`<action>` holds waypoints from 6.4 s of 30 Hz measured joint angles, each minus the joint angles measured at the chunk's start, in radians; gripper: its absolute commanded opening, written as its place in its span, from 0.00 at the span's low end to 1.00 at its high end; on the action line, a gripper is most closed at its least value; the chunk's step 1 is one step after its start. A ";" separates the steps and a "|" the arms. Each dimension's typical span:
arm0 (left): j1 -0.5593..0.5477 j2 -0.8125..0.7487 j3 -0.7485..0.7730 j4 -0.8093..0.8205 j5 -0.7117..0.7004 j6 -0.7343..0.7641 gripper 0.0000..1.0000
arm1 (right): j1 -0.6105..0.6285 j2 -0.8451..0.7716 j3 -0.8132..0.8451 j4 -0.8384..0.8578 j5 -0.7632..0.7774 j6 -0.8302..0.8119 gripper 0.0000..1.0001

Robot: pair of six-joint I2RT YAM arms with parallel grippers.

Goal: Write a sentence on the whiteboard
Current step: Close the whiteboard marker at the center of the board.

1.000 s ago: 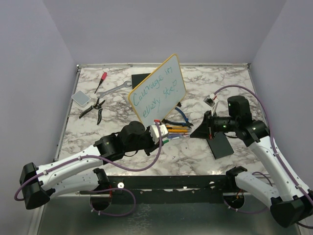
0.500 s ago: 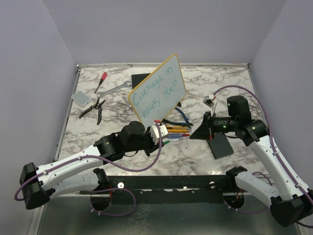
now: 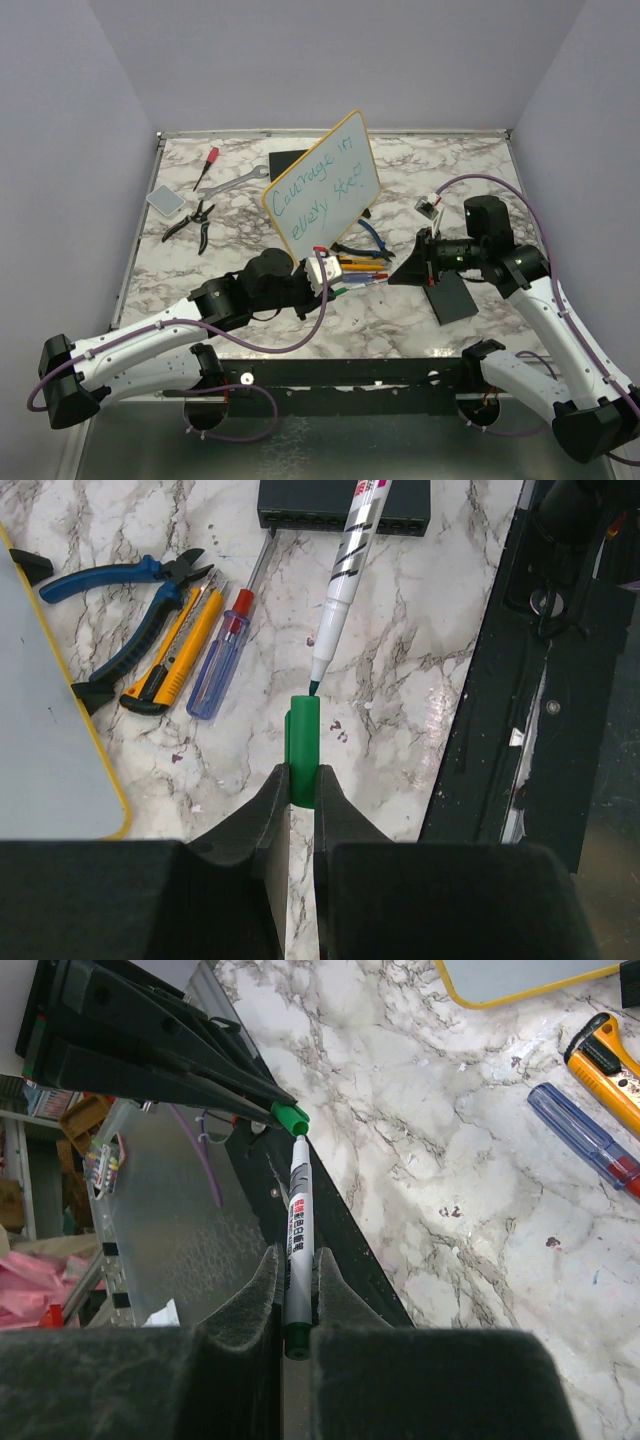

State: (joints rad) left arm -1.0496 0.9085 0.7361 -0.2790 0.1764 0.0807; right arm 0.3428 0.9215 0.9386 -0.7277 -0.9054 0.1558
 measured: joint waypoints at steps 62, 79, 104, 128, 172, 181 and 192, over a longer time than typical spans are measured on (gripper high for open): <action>-0.015 -0.090 -0.008 0.010 0.127 0.009 0.00 | 0.002 0.058 -0.035 0.039 -0.232 0.019 0.01; -0.015 -0.033 0.001 0.023 0.148 -0.004 0.00 | 0.018 0.106 -0.061 0.069 -0.242 0.020 0.01; -0.015 -0.003 -0.009 0.014 0.105 -0.065 0.00 | 0.035 0.132 -0.124 0.193 -0.247 0.057 0.01; -0.015 0.009 -0.017 -0.068 0.092 -0.061 0.00 | 0.127 0.181 -0.181 0.315 -0.209 0.124 0.01; -0.006 -0.072 0.012 0.081 -0.080 -0.015 0.60 | 0.269 0.031 -0.103 0.253 0.378 0.187 0.01; 0.004 -0.115 0.009 0.151 -0.233 -0.285 0.84 | 0.270 -0.222 -0.237 0.457 0.545 0.277 0.01; 0.069 -0.226 -0.061 0.491 -0.299 -0.689 0.88 | 0.270 -0.392 -0.429 0.926 0.478 0.433 0.01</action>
State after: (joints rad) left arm -0.9806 0.6827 0.6754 0.2123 -0.1226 -0.6086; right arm 0.6125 0.5293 0.5095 0.1986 -0.4271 0.5884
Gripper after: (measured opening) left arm 0.879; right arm 0.064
